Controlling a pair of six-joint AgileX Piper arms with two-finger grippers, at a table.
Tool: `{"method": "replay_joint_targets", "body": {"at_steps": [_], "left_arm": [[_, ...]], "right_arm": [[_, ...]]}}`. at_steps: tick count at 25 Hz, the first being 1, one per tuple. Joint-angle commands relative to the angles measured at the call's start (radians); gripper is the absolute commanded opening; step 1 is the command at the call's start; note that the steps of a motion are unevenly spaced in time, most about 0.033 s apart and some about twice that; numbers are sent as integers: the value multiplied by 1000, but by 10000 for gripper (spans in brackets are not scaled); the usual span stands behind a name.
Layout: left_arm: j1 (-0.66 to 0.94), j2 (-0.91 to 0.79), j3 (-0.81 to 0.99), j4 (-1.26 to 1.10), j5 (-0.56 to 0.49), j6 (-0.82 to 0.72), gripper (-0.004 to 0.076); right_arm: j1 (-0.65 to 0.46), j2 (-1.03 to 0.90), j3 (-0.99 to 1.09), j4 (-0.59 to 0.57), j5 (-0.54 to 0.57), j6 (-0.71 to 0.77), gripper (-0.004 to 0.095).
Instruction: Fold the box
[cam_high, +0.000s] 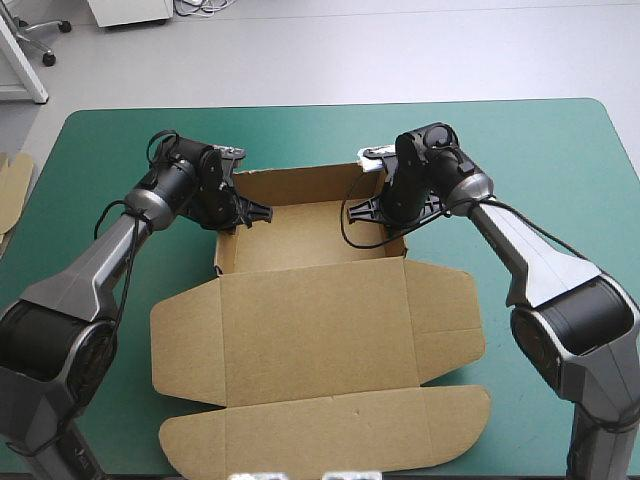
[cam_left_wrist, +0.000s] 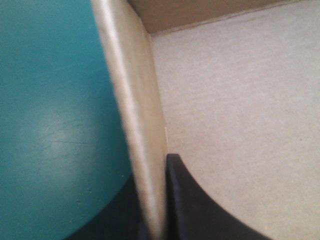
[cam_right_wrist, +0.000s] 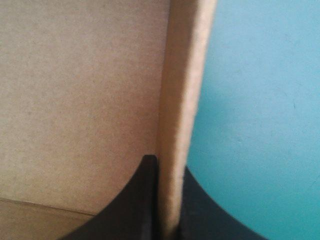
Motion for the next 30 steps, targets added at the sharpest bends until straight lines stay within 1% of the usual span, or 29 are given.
{"method": "replay_joint_targets", "body": {"at_steps": [1, 13, 24, 26, 30], "left_arm": [[-24, -19, -29, -80, -28, 47, -14], [-24, 1, -29, -77, -61, 47, -14], [-24, 12, -29, -75, -68, 47, -14], [-24, 12, -29, -75, -68, 74, -14], [-24, 12, -29, -79, -65, 77, -13]], "right_arm": [[15, -53, -28, 58, 2, -46, -14], [15, 18, 0, 62, 2, -55, -14], [15, 29, 2, 85, 2, -79, -14], [15, 29, 2, 85, 2, -79, -14], [15, 29, 0, 85, 2, -103, -12]]}}
